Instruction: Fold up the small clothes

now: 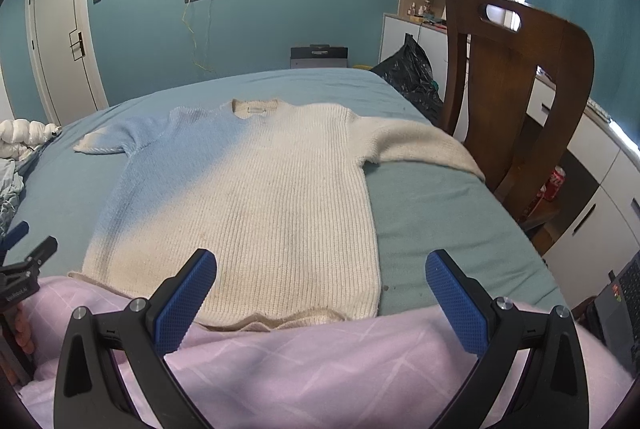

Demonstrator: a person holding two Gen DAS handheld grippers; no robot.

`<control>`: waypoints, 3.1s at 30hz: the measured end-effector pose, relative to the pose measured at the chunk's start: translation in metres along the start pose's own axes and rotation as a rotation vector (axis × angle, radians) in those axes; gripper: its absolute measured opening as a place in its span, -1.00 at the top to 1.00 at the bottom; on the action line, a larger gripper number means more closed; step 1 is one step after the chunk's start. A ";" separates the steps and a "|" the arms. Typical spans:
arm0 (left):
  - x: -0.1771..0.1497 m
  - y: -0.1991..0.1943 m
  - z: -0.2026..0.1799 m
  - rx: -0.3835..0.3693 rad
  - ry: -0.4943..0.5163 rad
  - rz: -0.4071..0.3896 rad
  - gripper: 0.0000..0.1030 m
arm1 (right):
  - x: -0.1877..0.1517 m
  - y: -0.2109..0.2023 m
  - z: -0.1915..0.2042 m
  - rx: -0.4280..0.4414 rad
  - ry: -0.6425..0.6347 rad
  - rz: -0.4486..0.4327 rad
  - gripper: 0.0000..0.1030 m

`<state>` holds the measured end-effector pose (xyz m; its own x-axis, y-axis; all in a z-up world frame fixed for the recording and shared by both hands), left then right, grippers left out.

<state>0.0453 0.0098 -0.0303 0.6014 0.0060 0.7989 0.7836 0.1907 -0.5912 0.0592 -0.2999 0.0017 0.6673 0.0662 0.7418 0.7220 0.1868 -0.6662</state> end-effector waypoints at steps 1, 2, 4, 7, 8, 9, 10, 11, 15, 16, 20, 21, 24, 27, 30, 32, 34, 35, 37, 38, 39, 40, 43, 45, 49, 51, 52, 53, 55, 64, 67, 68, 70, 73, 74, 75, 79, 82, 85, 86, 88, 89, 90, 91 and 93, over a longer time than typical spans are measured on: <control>0.000 0.000 0.000 0.000 -0.001 0.000 -1.00 | 0.005 -0.001 0.001 0.002 -0.013 0.001 -0.98; 0.000 0.000 0.000 0.000 -0.001 0.000 -1.00 | 0.012 -0.002 0.004 0.004 -0.030 -0.002 -0.98; 0.000 0.000 0.000 0.000 -0.001 0.001 -1.00 | 0.029 -0.005 0.009 -0.001 -0.063 -0.018 -0.98; -0.001 0.001 0.002 0.004 -0.005 0.004 -1.00 | 0.050 -0.003 0.009 -0.003 -0.077 -0.039 -0.98; -0.001 0.002 0.003 0.005 -0.006 0.006 -1.00 | 0.053 0.001 0.009 -0.004 -0.079 -0.047 -0.98; -0.001 0.002 0.003 0.005 -0.008 0.007 -1.00 | 0.055 0.005 0.010 -0.007 -0.083 -0.054 -0.98; -0.001 0.003 0.004 0.007 -0.011 0.010 -1.00 | 0.054 0.012 0.010 -0.017 -0.093 -0.054 -0.98; -0.002 0.004 0.004 0.011 -0.012 0.012 -1.00 | 0.049 0.019 0.010 -0.022 -0.100 -0.047 -0.98; -0.001 0.005 0.005 0.027 -0.010 0.013 -1.00 | 0.016 0.053 0.007 -0.011 -0.100 0.024 -0.98; -0.001 0.006 0.005 0.032 -0.008 0.012 -1.00 | 0.004 0.063 0.006 -0.014 -0.096 0.057 -0.98; 0.000 0.005 0.003 0.048 0.003 0.003 -1.00 | -0.020 0.082 0.004 -0.032 -0.097 0.138 -0.98; 0.000 0.005 0.003 0.052 0.005 0.000 -1.00 | -0.019 0.079 0.007 -0.035 -0.114 0.117 -0.98; 0.003 0.004 0.004 0.056 0.002 -0.007 -1.00 | -0.009 0.072 0.012 -0.020 -0.137 0.076 -0.98; 0.008 0.005 0.006 0.064 -0.005 -0.009 -1.00 | -0.007 0.075 0.009 -0.004 -0.131 0.076 -0.98; 0.018 0.009 0.008 0.092 0.012 -0.022 -1.00 | -0.006 0.078 0.001 0.019 -0.079 0.076 -0.98; 0.022 0.015 0.007 0.098 0.027 -0.015 -1.00 | -0.004 0.078 -0.004 0.040 -0.039 0.070 -0.98; 0.028 0.024 0.007 0.095 0.030 0.002 -1.00 | -0.004 0.080 -0.009 0.059 -0.003 0.069 -0.98; 0.031 0.028 0.007 0.091 0.029 0.012 -1.00 | -0.004 0.081 -0.010 0.067 0.012 0.069 -0.98; 0.041 0.038 0.004 0.083 0.034 0.033 -1.00 | -0.005 0.083 -0.012 0.079 0.035 0.070 -0.98; 0.046 0.043 0.002 0.081 0.039 0.039 -1.00 | -0.005 0.084 -0.012 0.082 0.038 0.070 -0.98; 0.052 0.047 -0.001 0.083 0.047 0.041 -1.00 | -0.005 0.084 -0.011 0.084 0.040 0.069 -0.98; 0.059 0.052 -0.006 0.084 0.056 0.042 -1.00 | -0.006 0.084 -0.010 0.084 0.039 0.068 -0.98; 0.075 0.065 -0.017 0.090 0.053 0.043 -1.00 | -0.006 0.084 -0.011 0.088 0.038 0.070 -0.98; 0.079 0.073 -0.024 0.073 0.033 0.055 -1.00 | -0.006 0.086 -0.012 0.094 0.042 0.076 -0.98; 0.067 0.092 -0.031 0.047 0.020 0.083 -1.00 | -0.006 0.093 -0.016 0.101 0.061 0.096 -0.98; 0.057 0.098 -0.033 0.057 0.048 0.089 -1.00 | -0.006 0.095 -0.020 0.106 0.071 0.104 -0.98; 0.051 0.102 -0.033 0.063 0.060 0.093 -1.00 | -0.007 0.096 -0.020 0.106 0.076 0.110 -0.98; 0.048 0.104 -0.033 0.062 0.066 0.098 -1.00 | -0.008 0.097 -0.021 0.108 0.079 0.115 -0.98; 0.041 0.110 -0.032 0.050 0.068 0.111 -1.00 | -0.009 0.101 -0.021 0.107 0.085 0.130 -0.98; 0.042 0.114 -0.031 0.047 0.079 0.088 -1.00 | -0.010 0.107 -0.017 0.083 0.070 0.163 -0.98; 0.042 0.114 -0.027 0.052 0.065 0.082 -1.00 | -0.006 0.103 -0.021 0.117 0.109 0.146 -0.98; 0.042 0.115 -0.025 0.054 0.061 0.083 -1.00 | -0.004 0.102 -0.026 0.140 0.146 0.138 -0.98; 0.043 0.117 -0.022 0.060 0.054 0.083 -1.00 | -0.002 0.105 -0.033 0.155 0.206 0.132 -0.98; 0.045 0.118 -0.020 0.079 0.046 0.072 -1.00 | -0.002 0.111 -0.048 0.155 0.300 0.155 -0.98; 0.046 0.118 -0.019 0.082 0.040 0.066 -1.00 | -0.001 0.112 -0.052 0.155 0.323 0.166 -0.98; 0.047 0.117 -0.017 0.085 0.033 0.060 -1.00 | 0.002 0.113 -0.058 0.155 0.342 0.178 -0.98; 0.047 0.116 -0.011 0.098 0.010 0.052 -1.00 | 0.032 0.115 -0.094 0.121 0.386 0.182 -0.98; 0.048 0.118 -0.011 0.108 0.012 0.056 -1.00 | 0.054 0.125 -0.134 0.057 0.420 0.166 -0.98; 0.046 0.123 -0.014 0.110 0.027 0.068 -1.00 | 0.060 0.141 -0.177 0.005 0.473 0.172 -0.98; 0.046 0.125 -0.016 0.111 0.034 0.072 -1.00 | 0.058 0.145 -0.187 -0.001 0.490 0.177 -0.98; 0.047 0.128 -0.019 0.119 0.048 0.075 -1.00 | 0.051 0.160 -0.222 -0.030 0.561 0.188 -0.98; 0.047 0.129 -0.019 0.123 0.051 0.074 -1.00 | 0.047 0.168 -0.237 -0.042 0.597 0.191 -0.98; 0.047 0.131 -0.020 0.127 0.053 0.072 -1.00 | 0.041 0.175 -0.254 -0.052 0.638 0.194 -0.98; 0.046 0.132 -0.020 0.128 0.056 0.075 -1.00 | 0.033 0.184 -0.271 -0.059 0.688 0.198 -0.98; 0.043 0.137 -0.021 0.130 0.061 0.093 -1.00 | 0.024 0.202 -0.297 -0.045 0.772 0.206 -0.98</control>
<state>0.1819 0.0156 -0.0792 0.6817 -0.0296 0.7310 0.6998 0.3179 -0.6397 0.2754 -0.5512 -0.1383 0.7143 -0.6051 0.3516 0.5658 0.2036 -0.7990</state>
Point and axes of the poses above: each gripper's, at about its wrist camera, not at the fingertips, and y roughly the way its jaws point, z to its left, x to its top, the point moved 5 cm from there along y, roughly the way its jaws point, and after that the axes turned 11 degrees about x, right-handed, at the moved point
